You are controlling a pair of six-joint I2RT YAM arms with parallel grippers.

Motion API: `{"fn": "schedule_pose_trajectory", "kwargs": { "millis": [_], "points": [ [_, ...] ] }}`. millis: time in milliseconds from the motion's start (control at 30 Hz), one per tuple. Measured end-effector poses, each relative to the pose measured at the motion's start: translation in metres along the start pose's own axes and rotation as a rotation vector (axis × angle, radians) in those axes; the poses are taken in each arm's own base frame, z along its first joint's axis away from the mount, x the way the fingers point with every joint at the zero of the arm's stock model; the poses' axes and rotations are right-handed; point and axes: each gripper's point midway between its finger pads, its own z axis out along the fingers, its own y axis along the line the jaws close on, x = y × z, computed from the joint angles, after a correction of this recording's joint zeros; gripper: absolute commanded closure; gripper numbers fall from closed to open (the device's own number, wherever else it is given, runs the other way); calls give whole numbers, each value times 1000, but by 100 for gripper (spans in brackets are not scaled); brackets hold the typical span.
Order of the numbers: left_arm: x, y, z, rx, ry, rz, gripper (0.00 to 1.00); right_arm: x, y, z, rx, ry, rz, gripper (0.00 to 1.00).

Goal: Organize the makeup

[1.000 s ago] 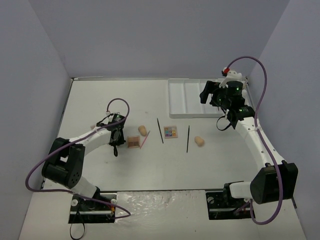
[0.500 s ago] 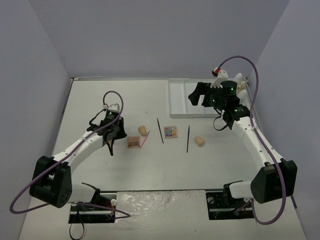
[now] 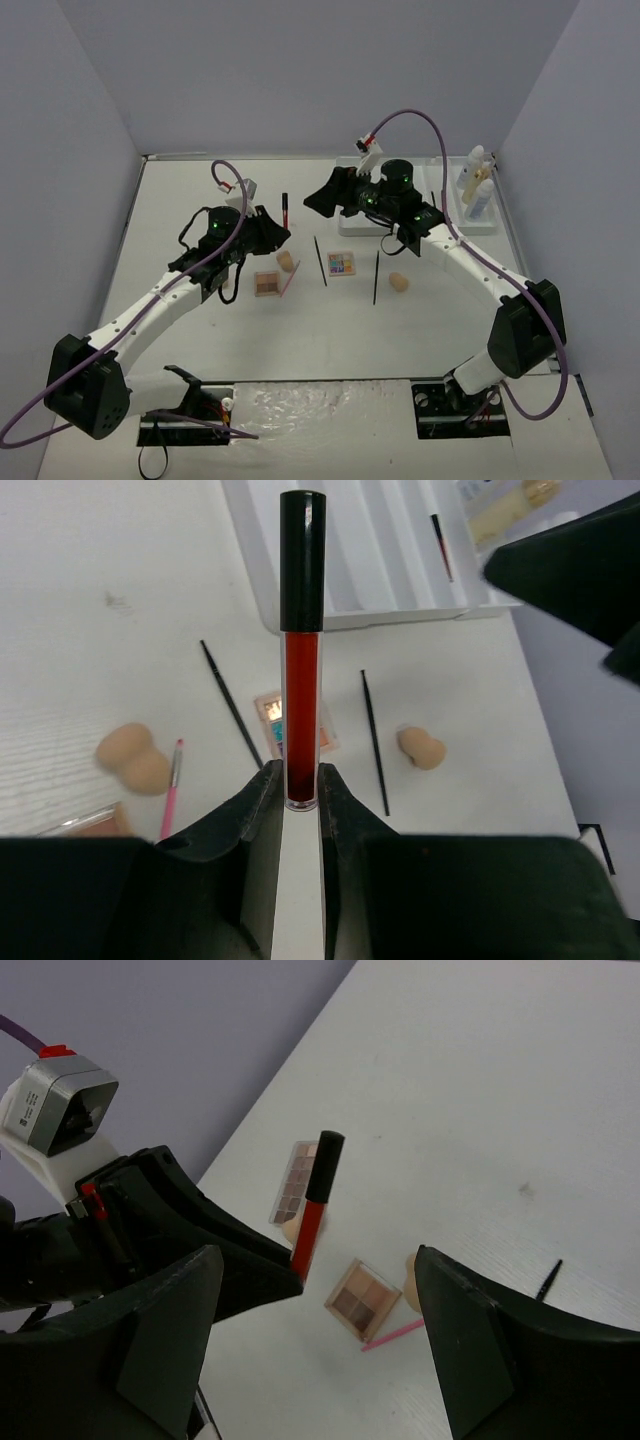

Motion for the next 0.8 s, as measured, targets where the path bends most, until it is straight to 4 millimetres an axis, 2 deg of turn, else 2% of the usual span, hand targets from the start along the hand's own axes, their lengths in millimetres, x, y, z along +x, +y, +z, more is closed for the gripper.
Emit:
{"fn": "schedule_pose_trajectory", "kwargs": {
  "millis": [167, 433, 567, 800],
  "points": [
    [-11, -29, 0, 86, -37, -7, 100, 12, 16, 16, -55, 19, 33, 32],
    [-24, -52, -7, 159, -92, -23, 100, 27, 17, 28, -62, 50, 62, 44],
    [-24, -57, -9, 177, -94, -27, 100, 34, 18, 35, -64, 63, 69, 56],
    [-19, -60, -6, 181, -81, -39, 98, 32, 27, 37, -90, 53, 75, 95]
  ]
}}
